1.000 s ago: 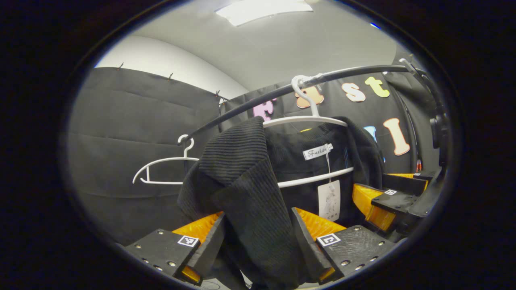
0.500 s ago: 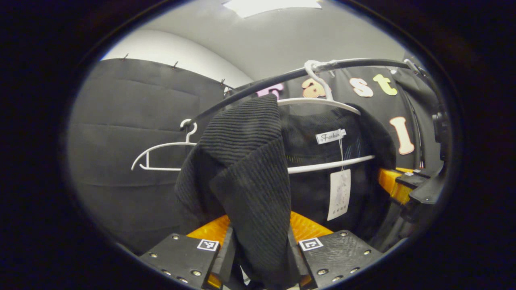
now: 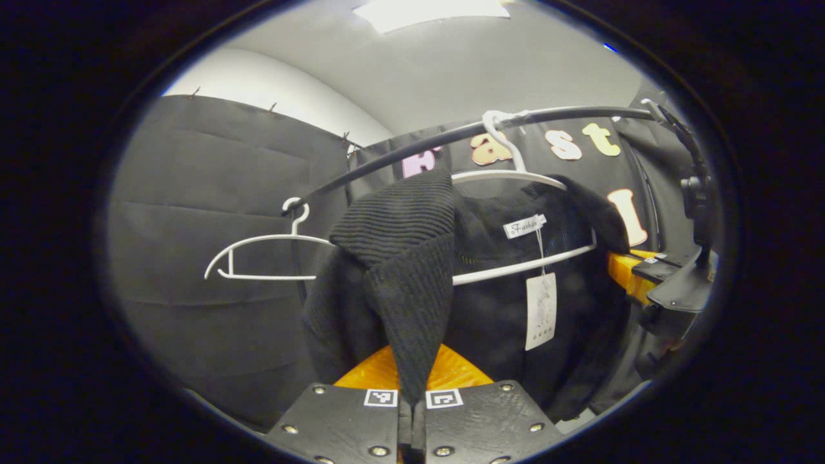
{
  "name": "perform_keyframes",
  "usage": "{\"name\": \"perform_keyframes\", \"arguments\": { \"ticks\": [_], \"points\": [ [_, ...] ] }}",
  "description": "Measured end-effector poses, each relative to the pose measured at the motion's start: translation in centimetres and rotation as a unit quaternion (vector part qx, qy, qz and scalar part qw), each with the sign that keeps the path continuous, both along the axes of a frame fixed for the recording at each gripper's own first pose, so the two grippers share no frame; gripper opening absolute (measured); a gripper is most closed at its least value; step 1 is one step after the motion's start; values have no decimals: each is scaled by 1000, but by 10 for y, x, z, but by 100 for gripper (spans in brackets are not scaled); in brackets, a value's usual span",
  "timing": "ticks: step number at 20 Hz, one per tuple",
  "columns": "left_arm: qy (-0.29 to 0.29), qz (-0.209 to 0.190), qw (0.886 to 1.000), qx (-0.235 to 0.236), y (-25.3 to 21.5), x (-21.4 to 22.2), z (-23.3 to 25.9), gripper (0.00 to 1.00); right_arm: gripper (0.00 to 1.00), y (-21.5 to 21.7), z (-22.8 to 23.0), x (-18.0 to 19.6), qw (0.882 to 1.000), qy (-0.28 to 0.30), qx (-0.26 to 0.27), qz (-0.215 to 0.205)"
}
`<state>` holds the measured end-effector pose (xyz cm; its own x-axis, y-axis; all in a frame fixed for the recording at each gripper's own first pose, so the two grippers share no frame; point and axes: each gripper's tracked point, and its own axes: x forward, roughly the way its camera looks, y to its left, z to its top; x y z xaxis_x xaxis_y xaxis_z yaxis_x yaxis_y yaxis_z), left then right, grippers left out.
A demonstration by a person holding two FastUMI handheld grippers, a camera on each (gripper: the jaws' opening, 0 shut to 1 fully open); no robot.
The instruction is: Grasp the clothes on the hanger with both hands and then place them into the laundry hamper below.
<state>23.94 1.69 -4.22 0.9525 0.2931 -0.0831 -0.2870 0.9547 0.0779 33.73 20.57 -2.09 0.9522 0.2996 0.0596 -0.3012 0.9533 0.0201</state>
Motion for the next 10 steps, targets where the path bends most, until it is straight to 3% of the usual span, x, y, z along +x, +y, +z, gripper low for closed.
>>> {"name": "perform_keyframes", "arguments": {
  "ticks": [10],
  "points": [
    [-44, 17, 999, 21, 31, -47, 70, 0, 1, -41, 48, 14, 997, -55, 15, -51]
  ]
}}
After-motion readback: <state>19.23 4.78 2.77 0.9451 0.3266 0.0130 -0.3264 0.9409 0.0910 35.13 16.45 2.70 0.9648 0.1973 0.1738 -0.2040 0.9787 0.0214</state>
